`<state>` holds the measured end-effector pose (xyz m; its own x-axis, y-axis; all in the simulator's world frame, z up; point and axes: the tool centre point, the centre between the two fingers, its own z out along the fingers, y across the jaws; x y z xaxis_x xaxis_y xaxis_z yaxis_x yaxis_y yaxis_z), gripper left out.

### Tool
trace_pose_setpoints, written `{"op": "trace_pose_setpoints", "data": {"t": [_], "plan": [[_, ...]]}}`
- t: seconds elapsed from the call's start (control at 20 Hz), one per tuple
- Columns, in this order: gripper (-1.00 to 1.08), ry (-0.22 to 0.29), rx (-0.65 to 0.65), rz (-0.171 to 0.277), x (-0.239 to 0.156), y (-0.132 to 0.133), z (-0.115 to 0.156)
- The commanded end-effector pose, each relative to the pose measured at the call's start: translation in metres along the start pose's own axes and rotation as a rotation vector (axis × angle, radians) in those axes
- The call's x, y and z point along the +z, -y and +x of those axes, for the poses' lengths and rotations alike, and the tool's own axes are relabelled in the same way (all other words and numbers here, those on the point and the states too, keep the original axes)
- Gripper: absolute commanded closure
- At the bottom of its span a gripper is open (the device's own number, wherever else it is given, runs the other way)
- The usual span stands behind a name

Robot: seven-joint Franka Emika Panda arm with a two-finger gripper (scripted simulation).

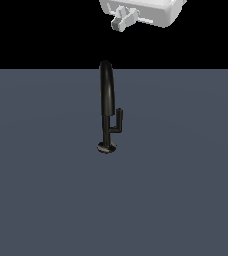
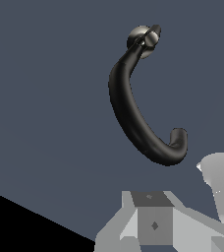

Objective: Turn on the faucet by rotating a designated handle.

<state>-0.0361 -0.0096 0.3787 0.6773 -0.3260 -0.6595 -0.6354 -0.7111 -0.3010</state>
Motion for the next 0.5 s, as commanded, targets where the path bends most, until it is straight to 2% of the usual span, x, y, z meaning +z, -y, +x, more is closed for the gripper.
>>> {"op": "trace_pose_setpoints", "data": {"t": [0.0, 0.45], "plan": [[1.08, 0.044, 0.040, 0.037, 0.003, 0.002, 0.017], [1.08, 0.214, 0.193, 0.181, 0.021, 0.003, 0.082]]}}
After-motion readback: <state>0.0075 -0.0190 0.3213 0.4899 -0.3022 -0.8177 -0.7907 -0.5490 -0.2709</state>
